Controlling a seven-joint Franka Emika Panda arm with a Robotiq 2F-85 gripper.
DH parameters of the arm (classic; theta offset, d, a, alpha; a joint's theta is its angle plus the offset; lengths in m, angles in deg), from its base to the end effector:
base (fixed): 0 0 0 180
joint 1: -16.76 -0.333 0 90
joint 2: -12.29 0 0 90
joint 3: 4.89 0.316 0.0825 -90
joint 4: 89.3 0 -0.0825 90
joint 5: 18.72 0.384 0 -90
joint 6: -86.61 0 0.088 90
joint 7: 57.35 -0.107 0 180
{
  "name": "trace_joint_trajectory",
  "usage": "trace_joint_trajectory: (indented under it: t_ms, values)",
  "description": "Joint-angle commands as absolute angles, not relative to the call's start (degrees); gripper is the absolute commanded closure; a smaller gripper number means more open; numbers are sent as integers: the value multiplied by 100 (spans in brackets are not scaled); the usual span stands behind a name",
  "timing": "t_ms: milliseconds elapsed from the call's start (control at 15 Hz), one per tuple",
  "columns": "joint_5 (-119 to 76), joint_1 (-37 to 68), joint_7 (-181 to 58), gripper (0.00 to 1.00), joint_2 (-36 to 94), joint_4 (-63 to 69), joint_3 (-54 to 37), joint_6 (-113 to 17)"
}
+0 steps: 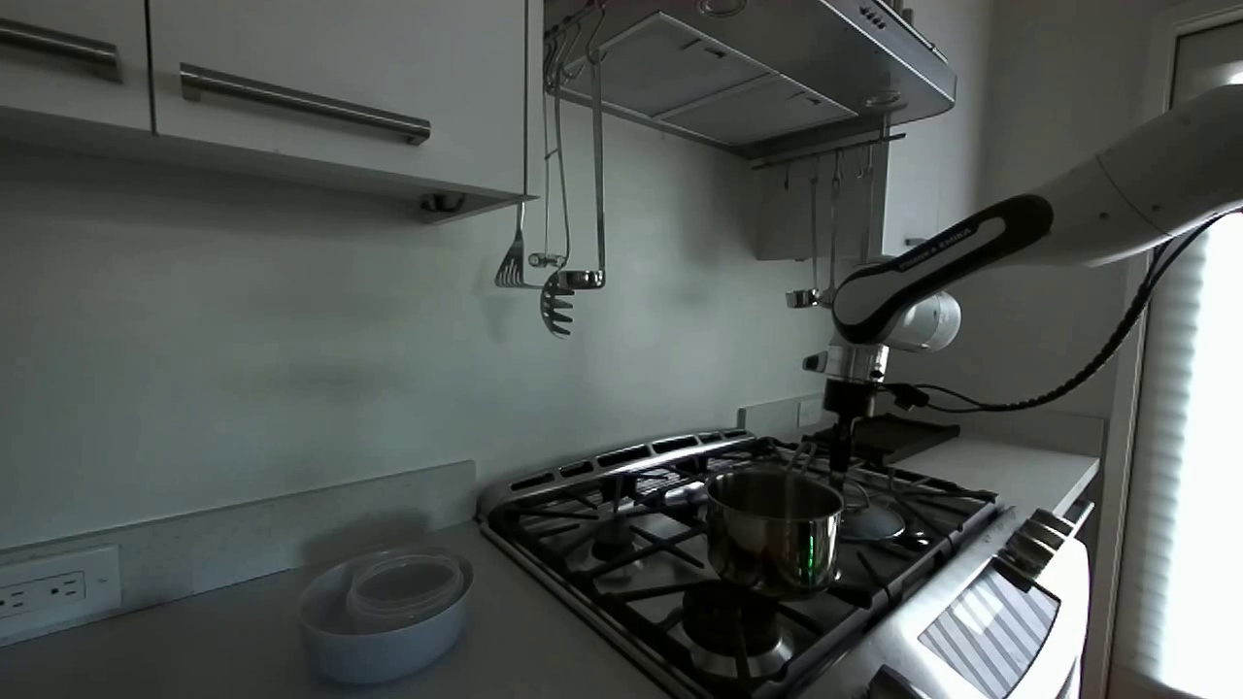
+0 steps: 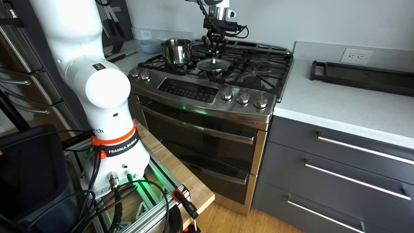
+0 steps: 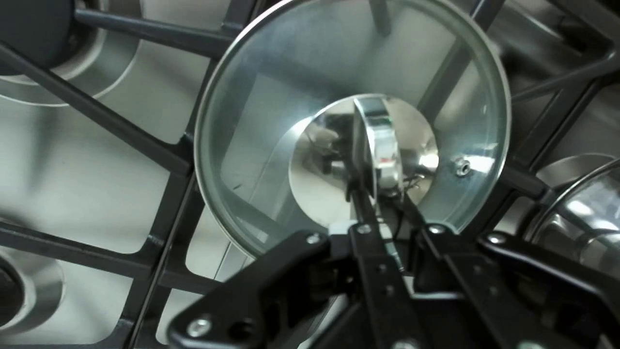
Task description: Move the lid from the stovetop to the pot
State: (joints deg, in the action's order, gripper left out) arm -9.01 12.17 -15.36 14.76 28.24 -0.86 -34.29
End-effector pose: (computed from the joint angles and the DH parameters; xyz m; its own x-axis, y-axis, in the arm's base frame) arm 0.5523 0.0914 0.4196 0.6988 0.7074 0.1064 0.7153 -0.6909 -0.1048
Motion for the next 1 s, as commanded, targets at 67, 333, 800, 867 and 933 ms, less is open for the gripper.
trace_joint_trajectory:
  t_ms: [67,333,800,867,933]
  values:
    - [-1065,1307,-1477,96,1121,2745,-113,-2951]
    - [-940,1335,-1318,96,973,2581,-162,-2383]
    - [-1052,1326,-1261,96,878,2162,-216,-999]
    - [-1047,1324,-1244,96,869,2118,-216,-890]
    - [-1047,1317,-1213,96,858,2068,-210,-768]
